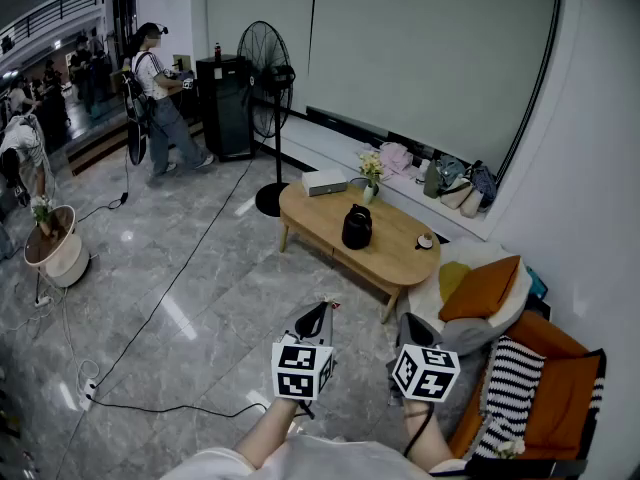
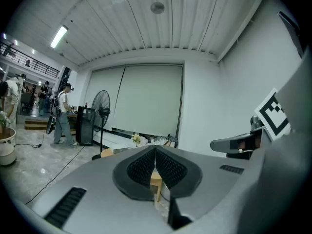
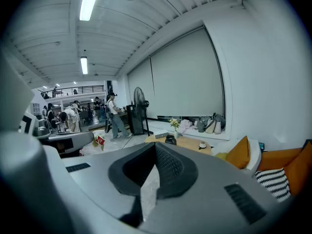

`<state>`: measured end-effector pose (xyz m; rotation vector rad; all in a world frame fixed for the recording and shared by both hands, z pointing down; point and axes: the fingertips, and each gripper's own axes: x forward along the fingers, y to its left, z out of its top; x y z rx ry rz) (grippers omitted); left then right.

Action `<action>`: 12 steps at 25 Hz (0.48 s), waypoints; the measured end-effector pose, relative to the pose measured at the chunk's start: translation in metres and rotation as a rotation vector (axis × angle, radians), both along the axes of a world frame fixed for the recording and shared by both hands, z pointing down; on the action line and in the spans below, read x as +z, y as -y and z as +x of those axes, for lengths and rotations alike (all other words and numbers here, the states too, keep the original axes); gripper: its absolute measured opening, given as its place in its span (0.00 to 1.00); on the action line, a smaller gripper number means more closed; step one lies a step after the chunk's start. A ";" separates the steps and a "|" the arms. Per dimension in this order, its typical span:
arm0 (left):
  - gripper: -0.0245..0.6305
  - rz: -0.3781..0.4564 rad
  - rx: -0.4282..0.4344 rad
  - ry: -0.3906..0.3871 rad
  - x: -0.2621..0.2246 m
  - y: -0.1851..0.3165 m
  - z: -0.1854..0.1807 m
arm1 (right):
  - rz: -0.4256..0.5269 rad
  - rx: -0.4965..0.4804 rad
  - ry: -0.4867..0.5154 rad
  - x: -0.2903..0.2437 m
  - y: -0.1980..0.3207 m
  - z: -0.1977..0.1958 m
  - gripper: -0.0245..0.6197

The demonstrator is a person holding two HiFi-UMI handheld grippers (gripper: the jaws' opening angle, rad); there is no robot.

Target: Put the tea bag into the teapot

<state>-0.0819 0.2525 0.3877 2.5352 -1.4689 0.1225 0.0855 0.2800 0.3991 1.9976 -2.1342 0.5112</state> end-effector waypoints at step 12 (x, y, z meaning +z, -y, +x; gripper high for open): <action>0.06 -0.012 -0.021 -0.013 0.008 0.010 -0.019 | 0.017 -0.007 0.033 0.003 0.008 -0.015 0.09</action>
